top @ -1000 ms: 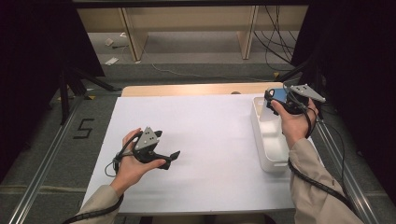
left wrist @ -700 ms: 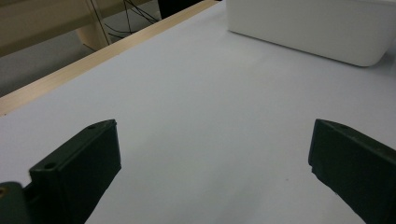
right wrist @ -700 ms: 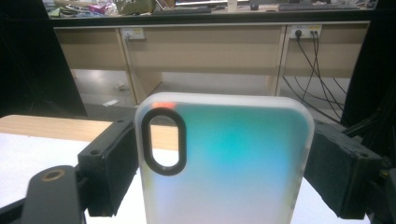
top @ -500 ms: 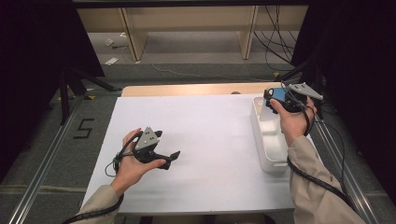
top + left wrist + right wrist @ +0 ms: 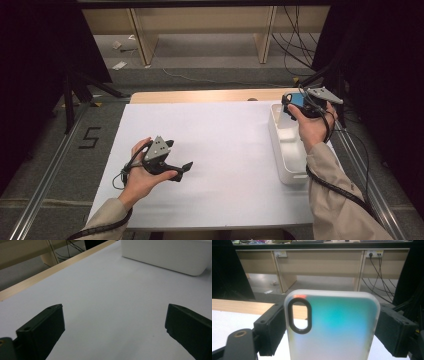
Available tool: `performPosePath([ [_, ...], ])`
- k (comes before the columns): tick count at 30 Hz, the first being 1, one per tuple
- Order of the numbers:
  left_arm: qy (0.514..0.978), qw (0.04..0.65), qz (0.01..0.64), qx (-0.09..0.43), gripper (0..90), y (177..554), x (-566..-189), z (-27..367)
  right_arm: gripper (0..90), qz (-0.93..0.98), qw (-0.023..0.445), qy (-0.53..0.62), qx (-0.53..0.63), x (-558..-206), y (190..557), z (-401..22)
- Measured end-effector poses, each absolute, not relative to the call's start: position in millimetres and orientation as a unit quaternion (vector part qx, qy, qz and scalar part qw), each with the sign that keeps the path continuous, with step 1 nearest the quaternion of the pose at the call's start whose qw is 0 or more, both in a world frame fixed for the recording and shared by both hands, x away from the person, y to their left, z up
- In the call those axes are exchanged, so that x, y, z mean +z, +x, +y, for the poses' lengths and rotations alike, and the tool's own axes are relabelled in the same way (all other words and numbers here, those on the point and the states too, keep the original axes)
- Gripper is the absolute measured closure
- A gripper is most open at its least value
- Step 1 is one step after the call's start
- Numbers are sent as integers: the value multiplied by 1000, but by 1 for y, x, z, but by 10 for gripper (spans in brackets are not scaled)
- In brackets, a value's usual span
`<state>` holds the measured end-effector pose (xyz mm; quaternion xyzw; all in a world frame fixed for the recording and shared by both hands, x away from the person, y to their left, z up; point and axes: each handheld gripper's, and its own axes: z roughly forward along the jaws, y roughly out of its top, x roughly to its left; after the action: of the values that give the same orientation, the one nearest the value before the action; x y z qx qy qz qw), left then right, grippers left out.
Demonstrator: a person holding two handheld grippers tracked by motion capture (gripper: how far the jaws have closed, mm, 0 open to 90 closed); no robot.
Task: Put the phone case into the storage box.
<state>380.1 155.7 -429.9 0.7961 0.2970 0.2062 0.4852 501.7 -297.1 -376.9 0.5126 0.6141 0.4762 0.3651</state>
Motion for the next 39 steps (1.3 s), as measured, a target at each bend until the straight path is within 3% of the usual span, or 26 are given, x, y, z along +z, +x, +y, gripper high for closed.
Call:
performPosePath([
  [39,796,487,297,206,17,380,-430,156,182,623,360,524,455,-388,525,-294],
])
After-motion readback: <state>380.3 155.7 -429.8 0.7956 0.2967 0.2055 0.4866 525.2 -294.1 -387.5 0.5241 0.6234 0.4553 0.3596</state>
